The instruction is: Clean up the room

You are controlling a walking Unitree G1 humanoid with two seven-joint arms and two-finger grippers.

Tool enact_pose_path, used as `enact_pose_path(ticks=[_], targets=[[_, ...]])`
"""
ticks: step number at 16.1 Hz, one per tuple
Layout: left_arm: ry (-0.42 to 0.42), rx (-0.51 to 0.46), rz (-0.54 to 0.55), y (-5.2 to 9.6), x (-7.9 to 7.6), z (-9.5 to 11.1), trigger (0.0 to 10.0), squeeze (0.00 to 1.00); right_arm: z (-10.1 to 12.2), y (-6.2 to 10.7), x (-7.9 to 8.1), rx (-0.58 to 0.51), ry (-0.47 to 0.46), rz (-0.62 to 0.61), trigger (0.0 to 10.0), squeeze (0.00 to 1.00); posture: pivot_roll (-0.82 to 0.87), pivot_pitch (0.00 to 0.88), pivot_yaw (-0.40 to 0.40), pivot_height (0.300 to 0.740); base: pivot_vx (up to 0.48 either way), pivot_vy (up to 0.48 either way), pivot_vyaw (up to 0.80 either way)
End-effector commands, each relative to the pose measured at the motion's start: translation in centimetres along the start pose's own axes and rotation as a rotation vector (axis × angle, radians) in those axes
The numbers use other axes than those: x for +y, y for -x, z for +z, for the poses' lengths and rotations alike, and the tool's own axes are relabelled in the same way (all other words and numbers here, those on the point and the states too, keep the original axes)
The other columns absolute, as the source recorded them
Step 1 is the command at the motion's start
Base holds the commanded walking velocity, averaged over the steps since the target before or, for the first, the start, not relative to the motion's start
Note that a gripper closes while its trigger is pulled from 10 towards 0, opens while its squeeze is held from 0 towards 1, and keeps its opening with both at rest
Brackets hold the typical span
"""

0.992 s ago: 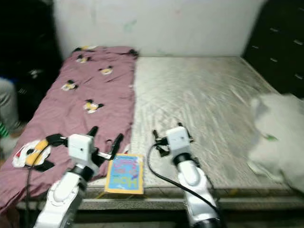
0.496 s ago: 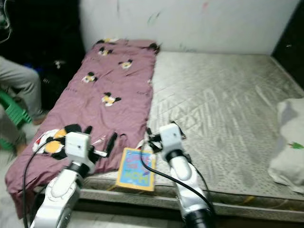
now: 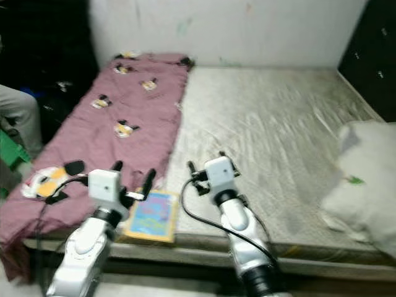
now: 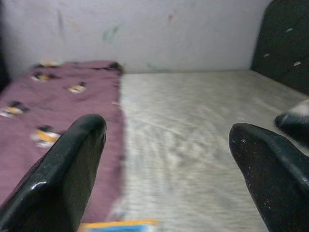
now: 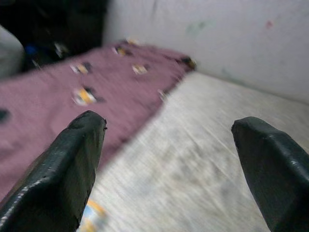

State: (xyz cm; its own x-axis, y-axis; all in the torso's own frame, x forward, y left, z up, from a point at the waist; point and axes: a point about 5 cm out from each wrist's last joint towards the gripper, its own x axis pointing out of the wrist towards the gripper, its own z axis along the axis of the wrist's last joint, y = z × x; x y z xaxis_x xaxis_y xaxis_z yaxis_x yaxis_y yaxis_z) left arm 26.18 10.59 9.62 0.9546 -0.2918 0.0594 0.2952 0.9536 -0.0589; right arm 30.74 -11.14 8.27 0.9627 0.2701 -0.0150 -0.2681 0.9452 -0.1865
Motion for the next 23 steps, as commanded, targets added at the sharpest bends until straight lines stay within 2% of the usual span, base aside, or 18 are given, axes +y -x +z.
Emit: enact_pose_path(ticks=[1, 3, 5, 6, 9, 11, 14, 15, 17, 19, 23], targets=[[-0.026, -0.005, 0.004, 0.0, 0.5, 0.1, 10.0, 0.00, 0.7, -0.4, 0.4, -0.034, -0.010, 0.001, 10.0, 0.00, -0.02, 0.000, 0.026, 0.740, 0.000, -0.274, 0.00], [-0.027, -0.006, 0.005, -0.1, 0.4, 0.1, 10.0, 0.00, 0.7, -0.4, 0.4, -0.040, -0.008, 0.004, 10.0, 0.00, -0.03, 0.000, 0.027, 0.740, 0.000, 0.000, 0.00], [0.007, 0.003, 0.020, -0.2, 0.6, -0.2, 10.0, 0.00, 0.8, -0.5, 0.0, -0.044, -0.013, -0.008, 10.0, 0.00, -0.03, 0.000, 0.033, 0.740, 0.000, 0.000, 0.00], [-0.025, -0.001, 0.042, -0.5, 0.9, -0.1, 10.0, 0.00, 0.9, -0.5, -0.4, -0.049, -0.022, -0.027, 10.0, 0.00, -0.03, 0.000, 0.042, 0.740, 0.000, 0.000, 0.00], [-0.057, -0.015, 0.138, -1.6, 3.2, 0.5, 10.0, 0.00, 1.4, -0.3, -2.0, -0.075, -0.014, -0.094, 10.0, 0.00, -0.05, 0.000, 0.059, 0.740, 0.000, 0.000, 0.00], [-0.074, -0.032, 0.175, -1.6, 4.8, 1.0, 10.0, 0.00, 1.0, 1.2, -3.6, -0.066, -0.002, -0.158, 10.0, 0.00, -0.07, 0.000, 0.057, 0.740, 0.000, 0.000, 0.00], [-0.091, -0.055, 0.178, -1.3, 5.9, 1.3, 10.0, 0.00, 0.7, 2.8, -4.2, -0.050, 0.016, -0.177, 10.0, 0.00, -0.08, 0.000, 0.047, 0.740, 0.000, 0.000, 0.00], [-0.094, -0.078, 0.168, -1.4, 6.0, 1.7, 10.0, 0.00, 0.9, 3.3, -4.1, -0.052, 0.020, -0.169, 10.0, 0.00, -0.08, 0.000, 0.047, 0.740, 0.000, 0.000, 0.00], [-0.086, -0.098, 0.152, -1.8, 5.9, 2.1, 10.0, 0.00, 1.3, 3.2, -3.7, -0.059, 0.016, -0.152, 10.0, 0.00, -0.09, 0.000, 0.054, 0.740, 0.262, 0.000, -0.80], [-0.080, -0.106, 0.134, -2.2, 5.6, 2.3, 10.0, 0.00, 2.2, 2.6, -3.5, -0.090, 0.046, -0.140, 10.0, 0.00, -0.10, 0.000, 0.076, 0.740, 0.302, 0.000, -0.78], [-0.078, -0.100, 0.117, -2.0, 5.5, 1.9, 10.0, 0.00, 2.7, 1.8, -3.6, -0.094, 0.040, -0.145, 10.0, 0.00, -0.09, 0.000, 0.074, 0.740, 0.347, 0.000, -0.38]])
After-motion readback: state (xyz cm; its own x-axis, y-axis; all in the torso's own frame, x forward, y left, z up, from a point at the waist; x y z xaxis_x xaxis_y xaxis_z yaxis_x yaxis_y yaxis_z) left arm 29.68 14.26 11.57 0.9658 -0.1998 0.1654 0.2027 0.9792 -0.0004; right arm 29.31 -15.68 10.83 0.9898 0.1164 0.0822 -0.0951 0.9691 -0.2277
